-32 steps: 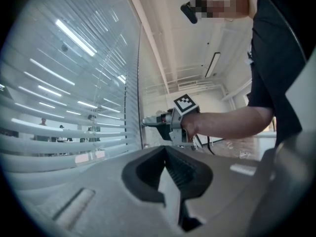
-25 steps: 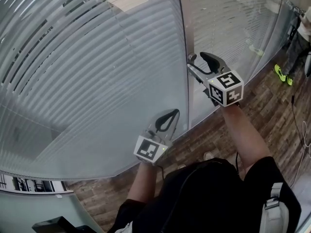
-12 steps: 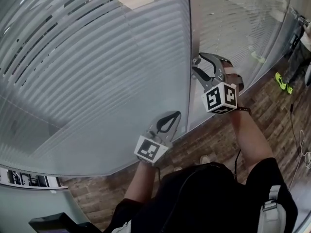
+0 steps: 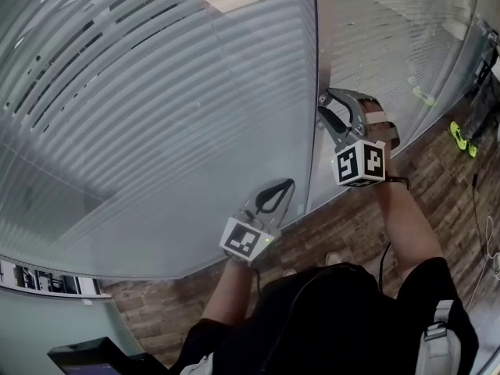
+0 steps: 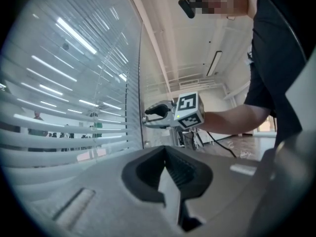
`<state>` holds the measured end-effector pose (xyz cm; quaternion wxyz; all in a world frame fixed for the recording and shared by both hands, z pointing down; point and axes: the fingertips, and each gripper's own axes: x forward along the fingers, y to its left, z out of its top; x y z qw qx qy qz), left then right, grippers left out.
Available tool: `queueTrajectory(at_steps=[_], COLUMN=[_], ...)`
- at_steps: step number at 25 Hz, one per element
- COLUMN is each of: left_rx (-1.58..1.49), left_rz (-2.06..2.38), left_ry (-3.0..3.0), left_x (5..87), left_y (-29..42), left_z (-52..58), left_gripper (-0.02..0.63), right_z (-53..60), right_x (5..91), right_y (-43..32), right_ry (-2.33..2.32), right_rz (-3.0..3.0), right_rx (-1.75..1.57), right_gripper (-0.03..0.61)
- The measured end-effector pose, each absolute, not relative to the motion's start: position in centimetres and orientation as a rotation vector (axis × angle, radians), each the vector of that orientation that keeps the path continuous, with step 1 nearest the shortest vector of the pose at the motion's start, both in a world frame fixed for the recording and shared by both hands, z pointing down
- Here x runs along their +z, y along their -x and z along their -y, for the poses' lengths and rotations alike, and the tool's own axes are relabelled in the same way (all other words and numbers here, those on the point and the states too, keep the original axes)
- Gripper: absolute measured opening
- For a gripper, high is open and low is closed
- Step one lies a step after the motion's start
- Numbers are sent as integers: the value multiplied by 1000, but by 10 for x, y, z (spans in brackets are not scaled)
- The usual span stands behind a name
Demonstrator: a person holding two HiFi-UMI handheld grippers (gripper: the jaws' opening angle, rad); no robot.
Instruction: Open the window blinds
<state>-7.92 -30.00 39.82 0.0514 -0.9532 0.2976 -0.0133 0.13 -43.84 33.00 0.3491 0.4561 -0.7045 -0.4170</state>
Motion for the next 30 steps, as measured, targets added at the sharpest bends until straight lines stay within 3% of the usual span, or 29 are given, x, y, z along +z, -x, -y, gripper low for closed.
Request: queueTrajectory(at_steps=[30], left_rx=[15], left_rz=[-1005], left_ry=[2837], left_x=[387], left_y=[98], left_z=[304], left_gripper=[5], right_z=[442], right_x=[335], right_y=[0], right_ry=[-1142], right_rz=[1839], right_rx=[-1081], right_gripper=[130])
